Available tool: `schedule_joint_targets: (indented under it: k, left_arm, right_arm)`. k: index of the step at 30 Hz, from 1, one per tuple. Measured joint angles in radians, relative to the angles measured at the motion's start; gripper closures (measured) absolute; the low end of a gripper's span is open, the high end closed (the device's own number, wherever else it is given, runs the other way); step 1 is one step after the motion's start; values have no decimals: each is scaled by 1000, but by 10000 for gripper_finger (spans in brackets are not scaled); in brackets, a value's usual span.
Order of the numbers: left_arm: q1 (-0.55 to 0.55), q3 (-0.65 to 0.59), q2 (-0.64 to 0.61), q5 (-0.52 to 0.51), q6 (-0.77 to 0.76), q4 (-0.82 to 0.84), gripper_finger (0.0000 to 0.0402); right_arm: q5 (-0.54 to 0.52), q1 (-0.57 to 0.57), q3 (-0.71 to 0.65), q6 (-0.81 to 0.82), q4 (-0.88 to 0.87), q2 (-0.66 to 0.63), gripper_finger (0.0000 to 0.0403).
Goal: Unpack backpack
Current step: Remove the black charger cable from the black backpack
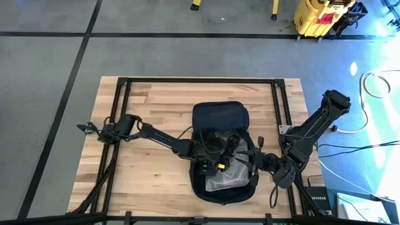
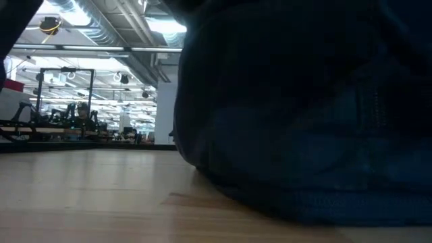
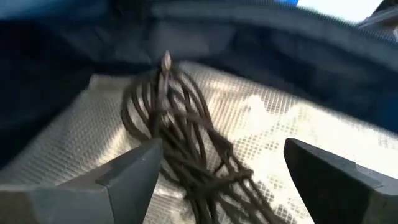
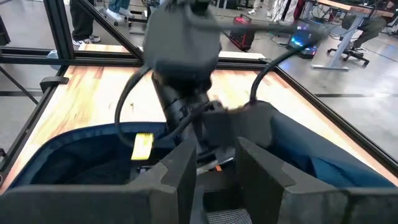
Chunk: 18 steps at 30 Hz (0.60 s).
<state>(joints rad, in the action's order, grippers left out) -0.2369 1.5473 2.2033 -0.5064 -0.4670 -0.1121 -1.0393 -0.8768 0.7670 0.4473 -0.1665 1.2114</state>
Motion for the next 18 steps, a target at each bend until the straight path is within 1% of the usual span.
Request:
schedule_joint_targets:
  k: [5,8,15,18]
  left_arm:
    - [-7,9,0,-21,-46,0,80]
    - [-3,9,0,-21,-55,30,80]
    - [34,10,9,-19,-70,45,80]
    - [45,49,45,40,-51,59,80]
  right_arm:
    - [3,0,0,-1,6,0,308]
    - [7,0,0,-8,9,0,308]
    - [7,0,0,-10,9,0,308]
    - [8,0,0,-11,9,0,308]
